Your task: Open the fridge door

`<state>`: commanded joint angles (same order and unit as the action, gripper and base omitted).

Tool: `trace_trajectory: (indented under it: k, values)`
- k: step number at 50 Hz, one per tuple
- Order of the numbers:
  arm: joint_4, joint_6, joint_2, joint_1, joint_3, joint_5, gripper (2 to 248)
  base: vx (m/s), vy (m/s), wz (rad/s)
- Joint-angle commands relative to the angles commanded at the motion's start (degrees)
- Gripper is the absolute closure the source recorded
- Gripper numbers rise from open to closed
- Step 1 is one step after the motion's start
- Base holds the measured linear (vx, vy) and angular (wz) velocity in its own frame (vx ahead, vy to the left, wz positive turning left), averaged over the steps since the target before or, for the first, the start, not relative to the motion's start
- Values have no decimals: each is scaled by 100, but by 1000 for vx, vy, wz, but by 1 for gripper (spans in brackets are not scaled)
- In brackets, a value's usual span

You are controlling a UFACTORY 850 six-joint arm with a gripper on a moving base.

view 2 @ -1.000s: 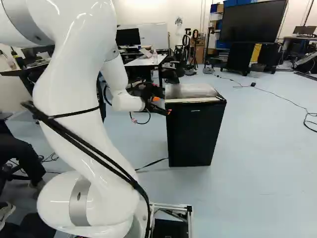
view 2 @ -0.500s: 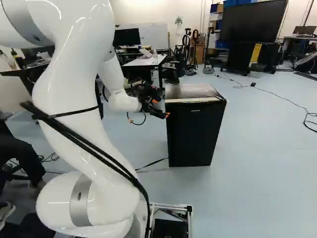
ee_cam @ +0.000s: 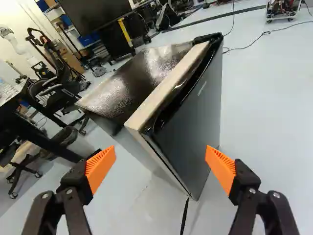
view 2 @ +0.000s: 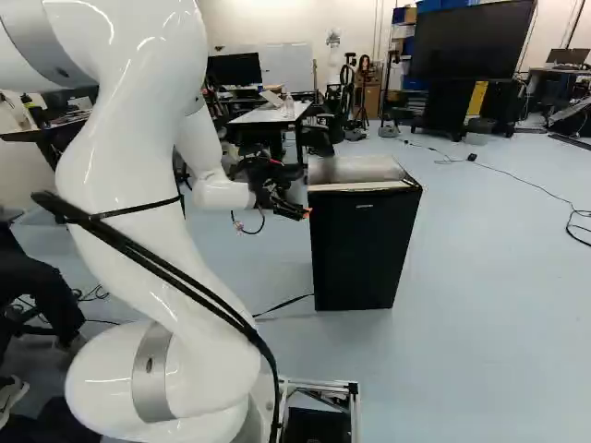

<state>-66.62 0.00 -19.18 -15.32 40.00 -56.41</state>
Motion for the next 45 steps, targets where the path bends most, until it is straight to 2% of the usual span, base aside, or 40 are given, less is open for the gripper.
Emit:
trace_trajectory:
  k: [21, 45]
  values:
    - [-149, 0, -382, -21, 80, -290, 3, 0, 0, 0]
    - [-314, 0, -866, -161, 287, -602, 3, 0, 0, 0]
